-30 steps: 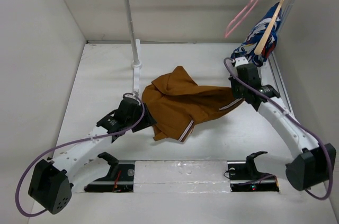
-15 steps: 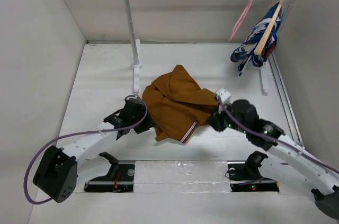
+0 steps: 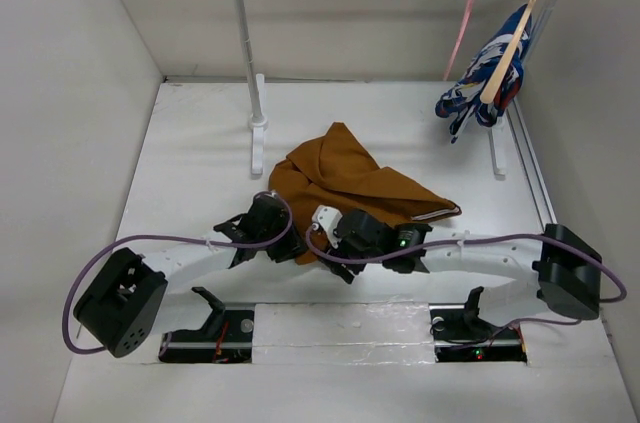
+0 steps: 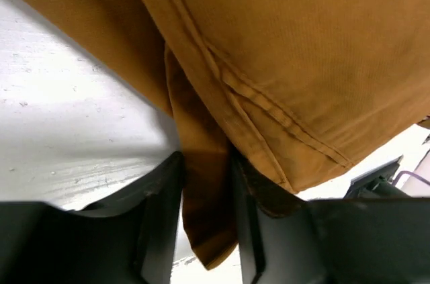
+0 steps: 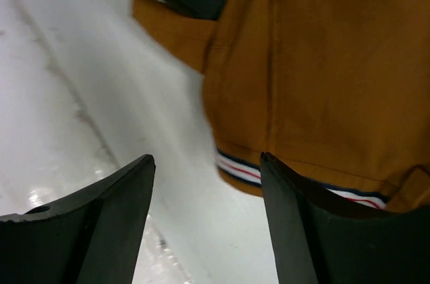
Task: Place the trousers on the hanger
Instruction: Flatten out the trousers at the center of the board.
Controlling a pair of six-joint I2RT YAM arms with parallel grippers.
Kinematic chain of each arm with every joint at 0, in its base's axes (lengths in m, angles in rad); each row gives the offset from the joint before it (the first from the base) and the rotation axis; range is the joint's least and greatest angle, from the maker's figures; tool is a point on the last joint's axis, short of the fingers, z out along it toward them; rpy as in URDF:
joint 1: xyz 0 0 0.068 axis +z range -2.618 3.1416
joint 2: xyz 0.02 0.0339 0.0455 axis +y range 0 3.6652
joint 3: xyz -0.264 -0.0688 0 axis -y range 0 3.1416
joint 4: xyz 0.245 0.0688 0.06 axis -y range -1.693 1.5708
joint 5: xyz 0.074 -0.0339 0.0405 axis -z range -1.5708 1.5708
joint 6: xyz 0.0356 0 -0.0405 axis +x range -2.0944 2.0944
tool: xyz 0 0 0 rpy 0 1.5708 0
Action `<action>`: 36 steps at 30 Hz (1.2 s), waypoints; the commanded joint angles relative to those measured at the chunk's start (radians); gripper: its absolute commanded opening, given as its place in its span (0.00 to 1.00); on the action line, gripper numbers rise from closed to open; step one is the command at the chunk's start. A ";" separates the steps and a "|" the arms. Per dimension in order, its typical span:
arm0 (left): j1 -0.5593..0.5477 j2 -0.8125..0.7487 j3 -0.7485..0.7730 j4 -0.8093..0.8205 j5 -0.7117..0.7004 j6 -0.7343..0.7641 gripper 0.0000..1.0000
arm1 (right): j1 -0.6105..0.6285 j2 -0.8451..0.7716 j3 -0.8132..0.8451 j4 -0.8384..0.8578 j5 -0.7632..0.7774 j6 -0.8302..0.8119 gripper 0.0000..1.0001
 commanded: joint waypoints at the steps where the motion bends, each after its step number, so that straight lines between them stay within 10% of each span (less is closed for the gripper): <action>1: -0.003 0.013 -0.028 0.058 -0.025 -0.035 0.28 | 0.001 0.039 0.023 0.051 0.163 -0.047 0.70; 9: -0.003 0.007 -0.040 0.078 -0.060 -0.052 0.00 | 0.001 0.219 0.009 0.100 0.238 0.022 0.62; 11: -0.003 -0.017 -0.033 0.058 -0.086 -0.062 0.00 | 0.001 0.213 0.009 0.077 0.326 0.059 0.21; 16: 0.049 -0.078 0.016 -0.028 -0.166 -0.040 0.00 | 0.001 0.118 0.055 -0.003 0.355 0.018 0.00; 27: 0.602 -0.215 0.244 -0.175 -0.200 0.200 0.00 | -0.132 -0.456 0.159 -0.492 0.324 -0.055 0.00; 31: 0.848 -0.194 0.461 -0.210 -0.076 0.224 0.00 | -0.183 -0.602 0.225 -0.549 0.037 -0.171 0.00; 36: 0.878 -0.160 0.836 -0.302 -0.181 0.208 0.00 | -0.183 -0.536 0.148 -0.604 -0.252 -0.214 0.00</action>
